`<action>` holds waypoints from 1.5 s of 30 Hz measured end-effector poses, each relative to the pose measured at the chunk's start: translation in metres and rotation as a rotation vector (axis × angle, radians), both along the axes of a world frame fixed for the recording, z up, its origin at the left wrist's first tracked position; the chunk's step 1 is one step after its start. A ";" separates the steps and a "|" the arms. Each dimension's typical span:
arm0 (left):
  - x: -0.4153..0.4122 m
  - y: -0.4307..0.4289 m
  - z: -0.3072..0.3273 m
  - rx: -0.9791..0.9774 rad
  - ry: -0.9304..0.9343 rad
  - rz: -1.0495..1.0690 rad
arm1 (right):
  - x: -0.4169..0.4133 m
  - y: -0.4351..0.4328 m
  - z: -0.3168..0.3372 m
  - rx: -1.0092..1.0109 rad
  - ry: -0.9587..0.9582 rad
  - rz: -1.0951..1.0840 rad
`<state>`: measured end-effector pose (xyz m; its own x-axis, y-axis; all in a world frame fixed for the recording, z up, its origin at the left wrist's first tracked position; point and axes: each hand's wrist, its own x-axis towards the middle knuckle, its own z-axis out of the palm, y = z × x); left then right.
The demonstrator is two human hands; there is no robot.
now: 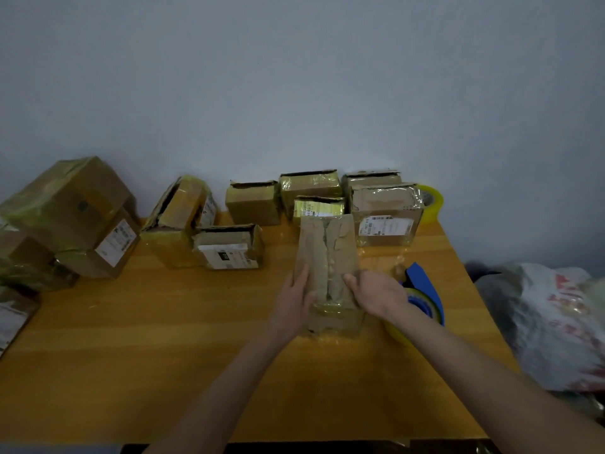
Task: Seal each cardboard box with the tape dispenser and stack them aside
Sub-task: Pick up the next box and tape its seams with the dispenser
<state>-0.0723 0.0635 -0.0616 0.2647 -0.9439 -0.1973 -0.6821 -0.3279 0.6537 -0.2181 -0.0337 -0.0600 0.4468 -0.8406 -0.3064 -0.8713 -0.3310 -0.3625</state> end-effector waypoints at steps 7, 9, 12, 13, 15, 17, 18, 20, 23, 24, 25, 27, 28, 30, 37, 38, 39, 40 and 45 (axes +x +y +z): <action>-0.008 -0.003 -0.015 -0.038 -0.705 -0.374 | -0.078 -0.037 -0.018 -0.099 0.055 -0.368; -0.010 -0.004 -0.020 -0.011 -0.773 -0.386 | -0.100 -0.041 -0.034 -0.011 0.174 -0.427; -0.021 -0.005 -0.027 0.015 -0.829 -0.301 | -0.118 -0.043 -0.067 0.232 0.107 -0.489; -0.025 -0.005 -0.029 0.023 -0.822 -0.264 | -0.121 -0.044 -0.075 0.286 0.049 -0.512; -0.030 -0.005 -0.030 0.043 -0.819 -0.230 | -0.124 -0.047 -0.086 0.315 -0.057 -0.564; -0.028 -0.004 -0.031 0.052 -0.820 -0.251 | -0.125 -0.051 -0.088 0.345 -0.148 -0.606; -0.026 -0.002 -0.030 0.053 -0.814 -0.265 | -0.126 -0.053 -0.087 0.365 -0.181 -0.622; -0.019 0.001 -0.026 0.052 -0.808 -0.291 | -0.125 -0.058 -0.081 0.412 -0.227 -0.660; -0.011 0.003 -0.019 0.060 -0.805 -0.343 | -0.122 -0.064 -0.057 0.536 -0.386 -0.695; -0.010 0.003 -0.015 0.062 -0.797 -0.360 | -0.121 -0.066 -0.045 0.574 -0.460 -0.687; -0.010 0.002 -0.011 0.058 -0.777 -0.367 | -0.121 -0.067 -0.031 0.604 -0.533 -0.668; -0.015 -0.002 0.003 -0.029 -0.651 -0.285 | -0.119 -0.069 -0.001 0.619 -0.644 -0.583; -0.019 -0.005 0.011 -0.130 -0.526 -0.184 | -0.118 -0.069 0.015 0.608 -0.679 -0.527; -0.029 -0.014 0.034 -0.321 -0.128 0.043 | -0.116 -0.066 0.046 0.590 -0.750 -0.430; -0.044 -0.035 0.103 -0.162 0.900 0.249 | -0.103 -0.039 0.114 0.419 -0.825 -0.066; -0.044 -0.034 0.104 -0.160 0.904 0.225 | -0.101 -0.034 0.117 0.397 -0.826 -0.025; -0.043 -0.032 0.103 -0.169 0.902 0.209 | -0.099 -0.031 0.119 0.388 -0.832 0.004; -0.042 -0.030 0.101 -0.179 0.904 0.201 | -0.098 -0.028 0.120 0.387 -0.838 0.027; -0.030 -0.014 0.095 -0.242 0.972 0.202 | -0.096 -0.025 0.114 0.378 -0.804 0.068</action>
<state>-0.1021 0.0496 0.0337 0.2505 -0.9425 -0.2212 0.2324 -0.1633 0.9588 -0.3140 -0.0588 0.0541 0.6917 -0.7103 -0.1303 -0.2894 -0.1073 -0.9512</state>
